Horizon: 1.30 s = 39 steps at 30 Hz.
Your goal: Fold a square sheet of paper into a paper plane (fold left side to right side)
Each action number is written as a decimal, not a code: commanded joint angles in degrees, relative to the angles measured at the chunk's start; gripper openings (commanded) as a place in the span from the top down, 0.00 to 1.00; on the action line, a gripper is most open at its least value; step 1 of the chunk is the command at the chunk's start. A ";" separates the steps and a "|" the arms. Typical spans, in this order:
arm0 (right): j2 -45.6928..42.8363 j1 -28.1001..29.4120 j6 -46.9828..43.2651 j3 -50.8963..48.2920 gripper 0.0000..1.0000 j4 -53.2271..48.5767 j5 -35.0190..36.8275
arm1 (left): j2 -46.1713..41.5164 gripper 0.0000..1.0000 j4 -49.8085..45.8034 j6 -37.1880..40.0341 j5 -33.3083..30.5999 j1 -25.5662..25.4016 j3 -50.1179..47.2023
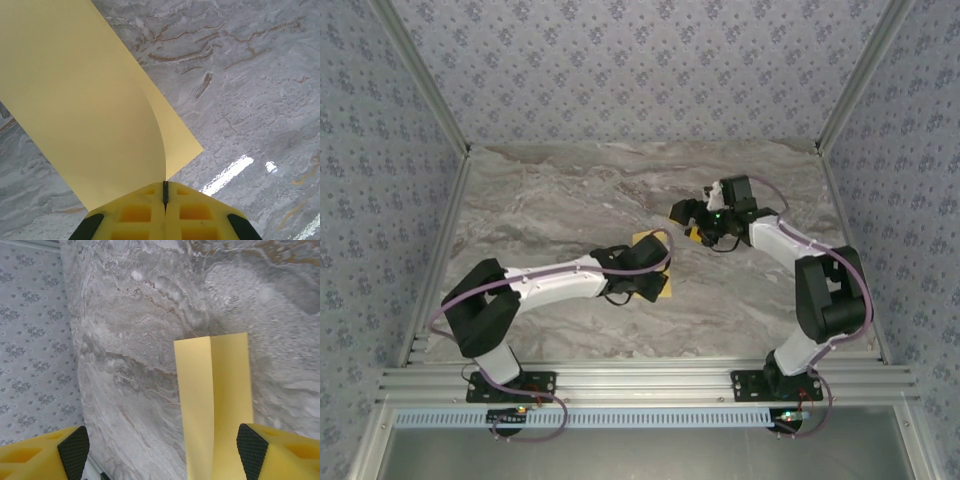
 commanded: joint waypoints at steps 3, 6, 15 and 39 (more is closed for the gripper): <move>-4.12 1.22 -5.89 -5.73 0.32 -4.67 3.76 | -4.65 1.00 5.31 -0.67 13.58 5.04 -3.42; -4.84 3.15 -4.85 -9.87 0.47 -2.02 4.07 | -6.47 1.00 7.87 -0.86 18.86 8.61 -6.05; -0.77 10.94 -2.66 -14.24 0.88 2.31 7.88 | -7.88 1.00 8.31 1.62 26.34 16.43 -9.22; 5.60 15.86 -6.45 -9.15 0.87 -10.75 15.18 | 3.32 1.00 1.99 10.64 28.58 21.75 -1.48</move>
